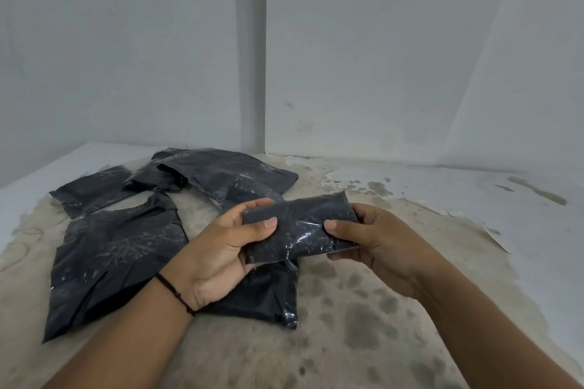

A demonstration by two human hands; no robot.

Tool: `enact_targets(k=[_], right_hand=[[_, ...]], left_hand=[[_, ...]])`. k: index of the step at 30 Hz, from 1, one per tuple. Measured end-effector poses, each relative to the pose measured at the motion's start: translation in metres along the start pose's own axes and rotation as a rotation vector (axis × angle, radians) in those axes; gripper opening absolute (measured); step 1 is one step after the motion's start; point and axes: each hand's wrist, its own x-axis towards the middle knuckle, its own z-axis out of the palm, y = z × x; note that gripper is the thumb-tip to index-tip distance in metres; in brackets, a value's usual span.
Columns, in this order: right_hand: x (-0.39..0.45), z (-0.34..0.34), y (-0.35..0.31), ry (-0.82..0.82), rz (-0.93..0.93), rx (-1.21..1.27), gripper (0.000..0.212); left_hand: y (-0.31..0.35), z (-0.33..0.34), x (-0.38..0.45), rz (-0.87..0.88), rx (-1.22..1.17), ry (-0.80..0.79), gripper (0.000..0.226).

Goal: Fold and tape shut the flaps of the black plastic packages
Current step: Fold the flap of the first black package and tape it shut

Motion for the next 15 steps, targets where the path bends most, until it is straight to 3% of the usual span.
enact_targets(k=[4,8,10,15], right_hand=[[0.001,-0.001,0.001,-0.007,-0.001,0.049,0.025],[0.001,-0.003,0.0,0.009,-0.002,0.025,0.018],[-0.001,-0.005,-0.002,0.006,-0.014,0.05,0.026],[-0.003,-0.002,-0.008,0.022,-0.041,-0.029,0.049]], left_hand=[[-0.001,-0.001,-0.001,-0.019,-0.026,-0.034,0.053],[0.001,0.002,-0.004,-0.005,0.177,-0.025,0.042],[0.003,0.007,-0.008,0.008,0.312,-0.064,0.038],[-0.001,0.022,-0.013,0.016,0.549,-0.095,0.054]])
